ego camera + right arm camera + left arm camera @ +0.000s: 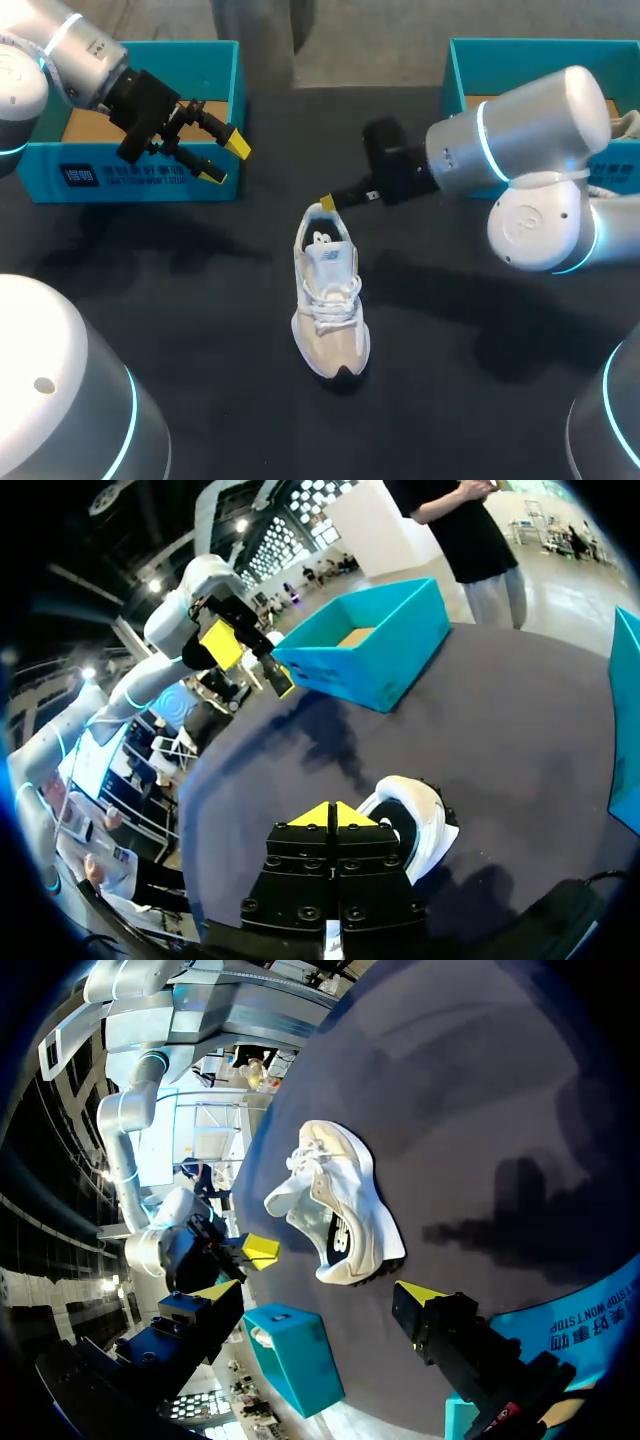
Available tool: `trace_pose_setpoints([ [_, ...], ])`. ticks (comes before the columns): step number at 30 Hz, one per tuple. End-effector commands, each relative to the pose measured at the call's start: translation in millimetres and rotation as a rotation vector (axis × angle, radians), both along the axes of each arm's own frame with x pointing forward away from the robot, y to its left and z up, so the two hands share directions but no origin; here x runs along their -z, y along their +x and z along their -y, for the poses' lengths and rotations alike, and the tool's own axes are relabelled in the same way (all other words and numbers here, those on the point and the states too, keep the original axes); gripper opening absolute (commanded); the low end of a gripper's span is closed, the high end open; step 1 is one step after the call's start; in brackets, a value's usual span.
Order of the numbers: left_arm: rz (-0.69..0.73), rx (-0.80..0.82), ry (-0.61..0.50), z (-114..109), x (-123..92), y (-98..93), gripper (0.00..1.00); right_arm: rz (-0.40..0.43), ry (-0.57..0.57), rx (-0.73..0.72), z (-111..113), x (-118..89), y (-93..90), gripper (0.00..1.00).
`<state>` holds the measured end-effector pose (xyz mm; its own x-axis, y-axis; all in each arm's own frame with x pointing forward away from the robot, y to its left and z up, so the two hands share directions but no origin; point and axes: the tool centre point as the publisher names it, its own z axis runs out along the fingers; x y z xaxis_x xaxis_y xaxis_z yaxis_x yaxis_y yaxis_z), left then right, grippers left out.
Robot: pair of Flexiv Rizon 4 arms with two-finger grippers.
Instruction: Take the shoe out of the shoebox, open the shoe tongue, remove and reinsert the insole, then place the shoe into the shoebox
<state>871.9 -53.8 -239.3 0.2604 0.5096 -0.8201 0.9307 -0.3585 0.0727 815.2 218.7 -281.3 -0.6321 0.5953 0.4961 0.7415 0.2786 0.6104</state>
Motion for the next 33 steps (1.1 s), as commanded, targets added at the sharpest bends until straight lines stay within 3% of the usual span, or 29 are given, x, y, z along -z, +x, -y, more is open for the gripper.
trace_pose_setpoints([
  [1, 0.001, 0.002, 0.001, -0.3, -0.1, 0.5, 1.0, 0.014, -0.049, 0.039, -2.6, -1.4, -0.9, 0.0],
  [7, 0.001, 0.002, 0.001, -0.3, -0.1, 0.5, 1.0, 0.014, -0.049, 0.039, -2.6, -1.4, -0.9, 0.0],
  [8, 0.001, 0.002, 0.001, -0.3, -0.1, 0.5, 1.0, 0.04, -0.103, 0.078, -6.2, -1.2, 0.6, 0.0],
  [12, 0.001, 0.002, 0.001, -0.3, -0.1, 0.5, 1.0, -0.002, -0.312, 0.213, -13.7, 6.4, 6.5, 0.0],
  [18, 0.001, 0.002, 0.001, -0.3, -0.1, 0.5, 1.0, -0.051, -0.431, 0.367, -5.9, 12.9, 9.4, 0.0],
  [33, 0.001, 0.002, 0.001, -0.3, -0.1, 0.5, 1.0, -0.038, -0.428, 0.353, -6.4, 12.5, 6.9, 0.0],
])
